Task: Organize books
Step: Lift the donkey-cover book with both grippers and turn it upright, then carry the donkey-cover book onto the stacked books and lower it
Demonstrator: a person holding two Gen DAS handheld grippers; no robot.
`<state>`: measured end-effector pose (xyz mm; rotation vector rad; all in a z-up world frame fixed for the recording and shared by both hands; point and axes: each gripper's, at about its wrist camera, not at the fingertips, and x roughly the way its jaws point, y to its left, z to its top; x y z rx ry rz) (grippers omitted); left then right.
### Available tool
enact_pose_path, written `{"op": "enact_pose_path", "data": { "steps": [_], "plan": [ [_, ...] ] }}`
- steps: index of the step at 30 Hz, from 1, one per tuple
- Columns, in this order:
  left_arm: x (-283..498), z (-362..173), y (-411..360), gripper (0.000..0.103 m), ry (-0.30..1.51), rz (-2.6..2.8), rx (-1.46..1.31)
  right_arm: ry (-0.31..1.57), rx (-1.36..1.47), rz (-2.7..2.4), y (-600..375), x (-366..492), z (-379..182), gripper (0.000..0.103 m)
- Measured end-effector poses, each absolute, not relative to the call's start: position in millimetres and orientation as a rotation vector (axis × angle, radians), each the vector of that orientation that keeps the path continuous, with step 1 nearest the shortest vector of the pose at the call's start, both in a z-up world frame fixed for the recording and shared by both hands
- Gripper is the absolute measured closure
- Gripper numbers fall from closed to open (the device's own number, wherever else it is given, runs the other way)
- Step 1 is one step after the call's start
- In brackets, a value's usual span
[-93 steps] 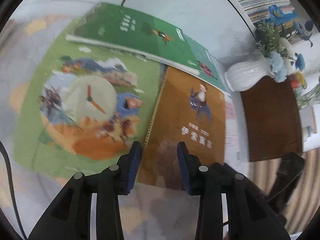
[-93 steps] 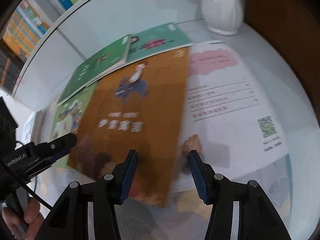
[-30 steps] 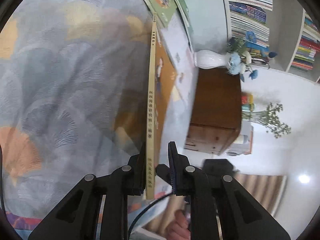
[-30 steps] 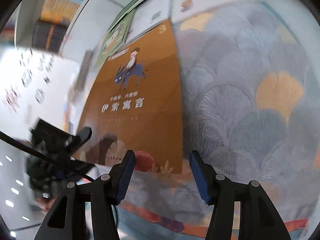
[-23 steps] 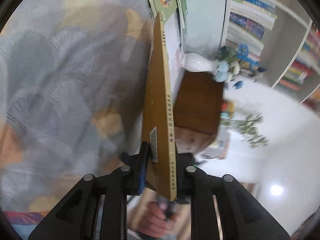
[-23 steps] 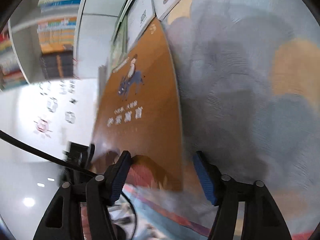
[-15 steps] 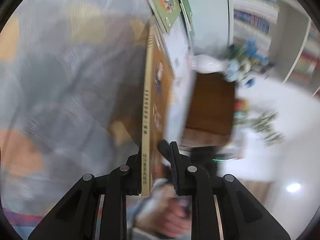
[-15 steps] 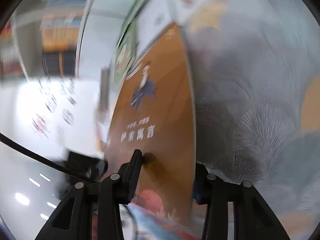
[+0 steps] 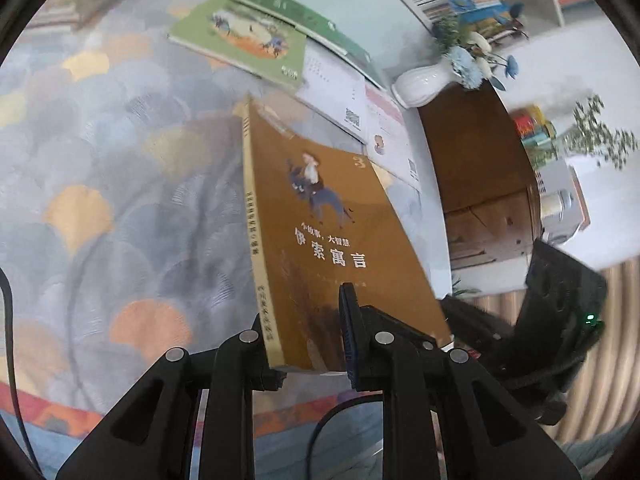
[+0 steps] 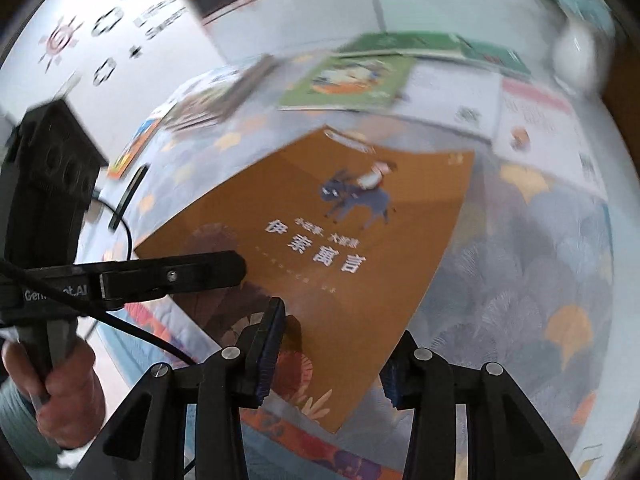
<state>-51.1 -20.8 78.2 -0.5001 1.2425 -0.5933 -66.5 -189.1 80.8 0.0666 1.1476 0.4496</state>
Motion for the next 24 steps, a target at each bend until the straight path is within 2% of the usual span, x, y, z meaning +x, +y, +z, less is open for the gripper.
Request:
{"op": "enact_pose_path", "data": {
  "steps": [10, 18, 24],
  "plan": [
    [-39.9, 120.2, 90.8, 0.084, 1.116, -0.581, -0.561, 1.019, 0.084, 0.538, -96.0, -34.8, 133.9, 0.061],
    [22.6, 150.1, 189.8, 0.084, 1.004, -0.577, -0.543, 0.912, 0.033, 0.552, 5.0, 30.0, 162.5, 0.06],
    [89.3, 143.6, 252.3, 0.084, 0.981, -0.542, -0.5, 0.928, 0.045, 0.534, 73.5, 96.4, 148.6, 0.06]
  ]
}}
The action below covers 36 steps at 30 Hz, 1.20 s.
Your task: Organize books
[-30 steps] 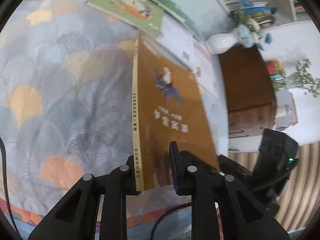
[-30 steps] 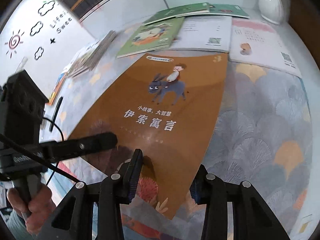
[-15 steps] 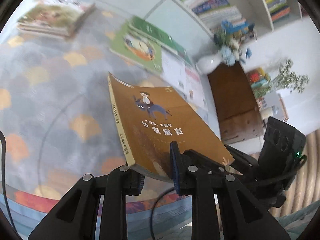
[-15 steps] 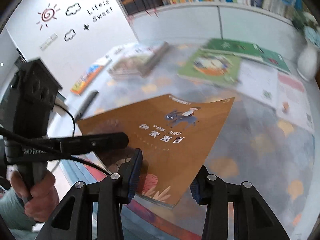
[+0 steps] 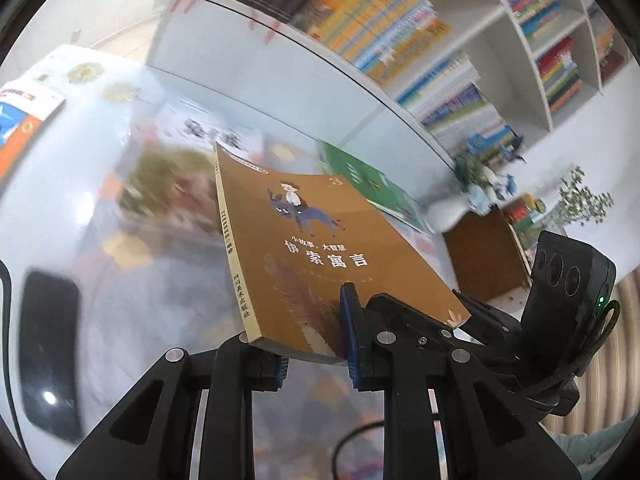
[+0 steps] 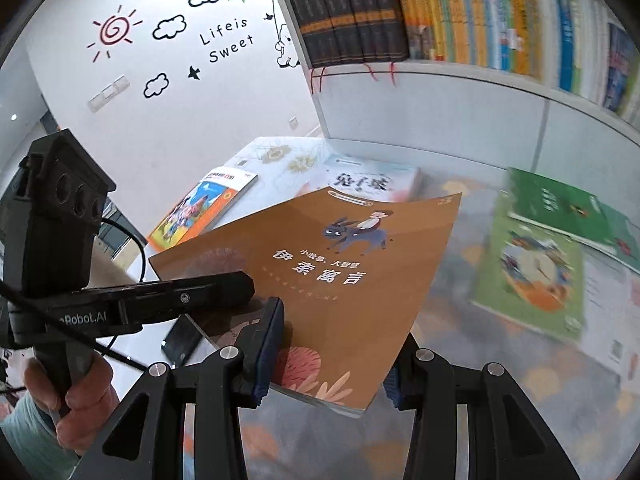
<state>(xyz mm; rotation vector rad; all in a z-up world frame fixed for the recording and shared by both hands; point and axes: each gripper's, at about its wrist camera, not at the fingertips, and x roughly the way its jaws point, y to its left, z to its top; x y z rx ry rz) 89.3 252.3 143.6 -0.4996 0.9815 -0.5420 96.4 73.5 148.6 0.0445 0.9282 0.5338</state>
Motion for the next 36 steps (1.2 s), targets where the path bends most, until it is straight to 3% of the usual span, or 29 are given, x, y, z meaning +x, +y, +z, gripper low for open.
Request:
{"op": "enact_pose_path", "data": {
  "steps": [21, 30, 36],
  "plan": [
    [212.0, 63.1, 311.7, 0.083, 1.067, -0.379, -0.559, 1.14, 0.113, 0.397, 121.4, 214.9, 71.0, 0.056],
    [198.3, 56.7, 339.1, 0.082, 1.047, -0.22, -0.566, 1.16, 0.171, 0.377, 111.5, 217.4, 58.0, 0.051],
    [160.9, 85.2, 295.0, 0.08, 1.013, -0.24, -0.393, 1.174, 0.218, 0.306, 49.8, 167.4, 55.3, 0.05]
  ]
}}
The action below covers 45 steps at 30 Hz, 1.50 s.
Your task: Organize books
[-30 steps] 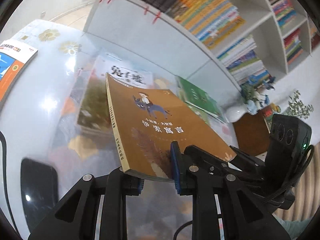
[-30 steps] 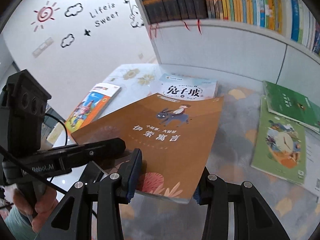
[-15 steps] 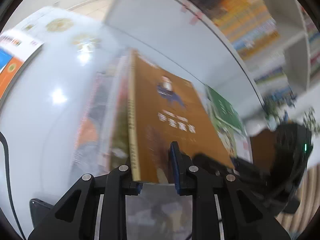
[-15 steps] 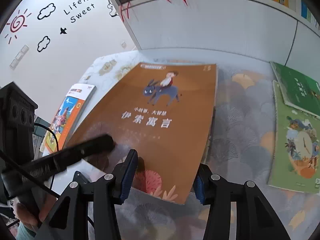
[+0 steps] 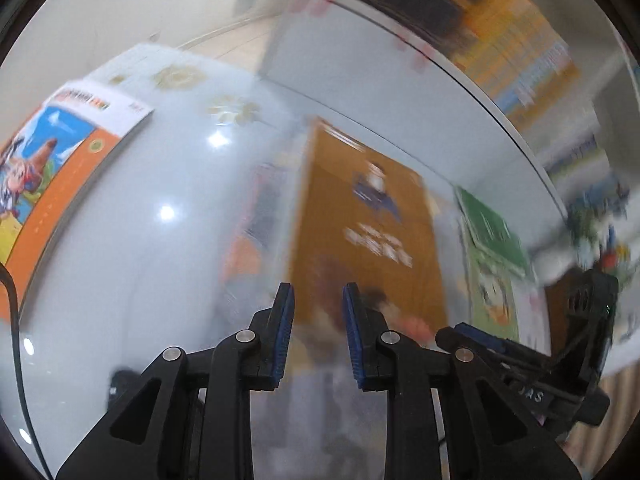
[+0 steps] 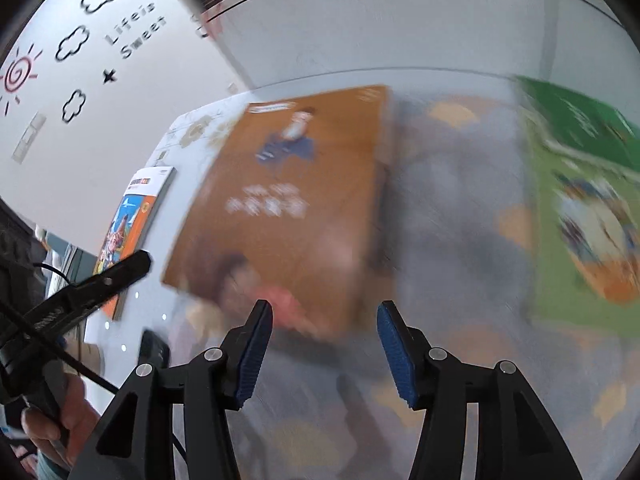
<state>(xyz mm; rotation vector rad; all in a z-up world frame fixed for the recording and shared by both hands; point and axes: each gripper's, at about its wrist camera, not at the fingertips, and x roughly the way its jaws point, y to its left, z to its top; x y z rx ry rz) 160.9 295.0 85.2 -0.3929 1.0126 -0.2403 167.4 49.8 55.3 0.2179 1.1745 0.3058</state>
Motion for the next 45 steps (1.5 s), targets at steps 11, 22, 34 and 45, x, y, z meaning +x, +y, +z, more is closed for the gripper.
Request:
{"op": "enact_pose_path", "data": {
  "steps": [11, 22, 34, 45],
  "plan": [
    [91.5, 39.3, 80.5, 0.074, 1.122, -0.415, -0.197, 1.17, 0.104, -0.226, -167.3, 17.4, 22.2, 0.049],
    [58.4, 11.9, 13.8, 0.0, 0.953, -0.188, 0.12, 1.07, 0.047, -0.141, -222.1, 19.5, 10.6, 0.01],
    [54.5, 7.4, 9.9, 0.0, 0.933, -0.17, 0.069, 1.001, 0.031, -0.104, -217.6, 11.4, 3.9, 0.0],
    [52.6, 8.1, 11.6, 0.0, 0.932, -0.168, 0.068, 1.0, 0.033, -0.095, -218.8, 13.8, 3.3, 0.0]
  ]
}}
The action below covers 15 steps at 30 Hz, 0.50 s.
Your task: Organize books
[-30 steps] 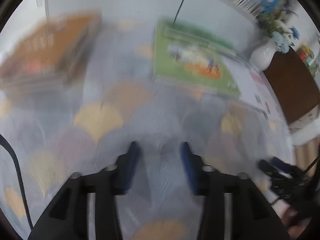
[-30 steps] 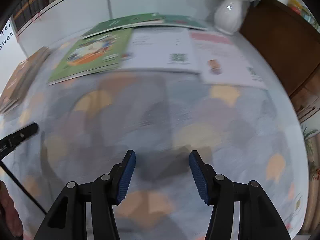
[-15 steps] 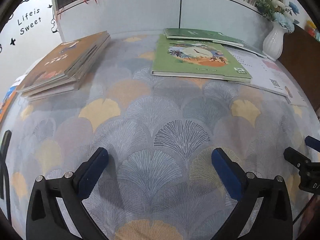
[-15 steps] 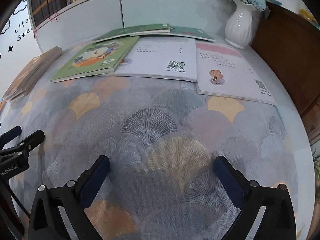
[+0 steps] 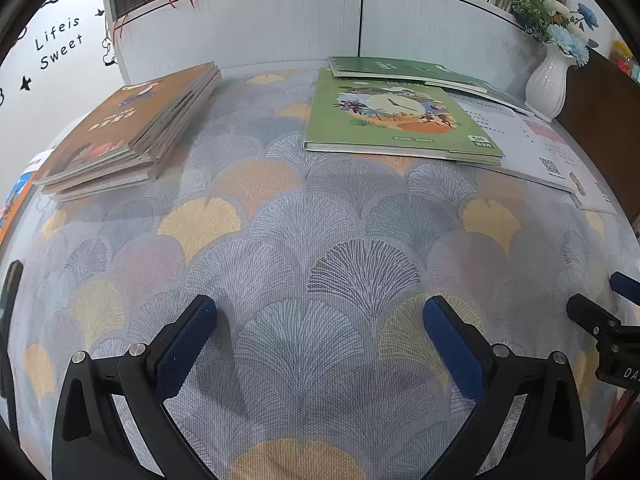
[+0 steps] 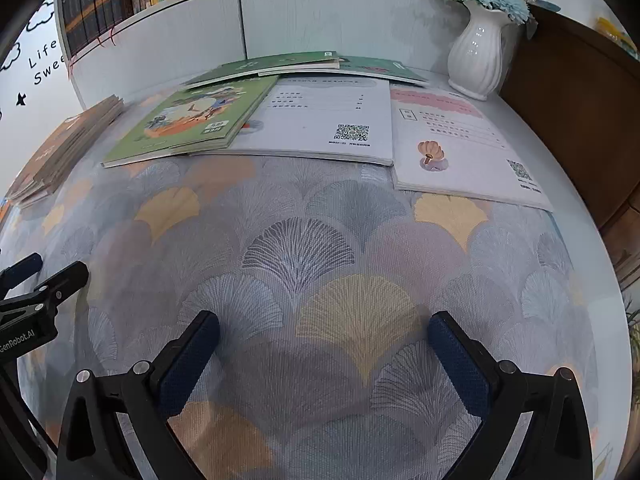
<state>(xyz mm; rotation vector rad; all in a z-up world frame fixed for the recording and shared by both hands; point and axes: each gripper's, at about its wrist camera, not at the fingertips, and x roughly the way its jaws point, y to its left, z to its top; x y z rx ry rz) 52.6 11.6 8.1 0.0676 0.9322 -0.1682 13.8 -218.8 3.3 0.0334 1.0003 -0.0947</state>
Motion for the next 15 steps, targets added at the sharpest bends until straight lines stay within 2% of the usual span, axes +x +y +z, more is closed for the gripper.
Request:
{"op": "enact_pose_path", "data": {
  "steps": [15],
  "plan": [
    [52.9, 8.4, 11.5, 0.0, 0.932, -0.167, 0.067, 0.999, 0.031, -0.095, -219.5, 14.7, 3.0, 0.0]
  ]
}}
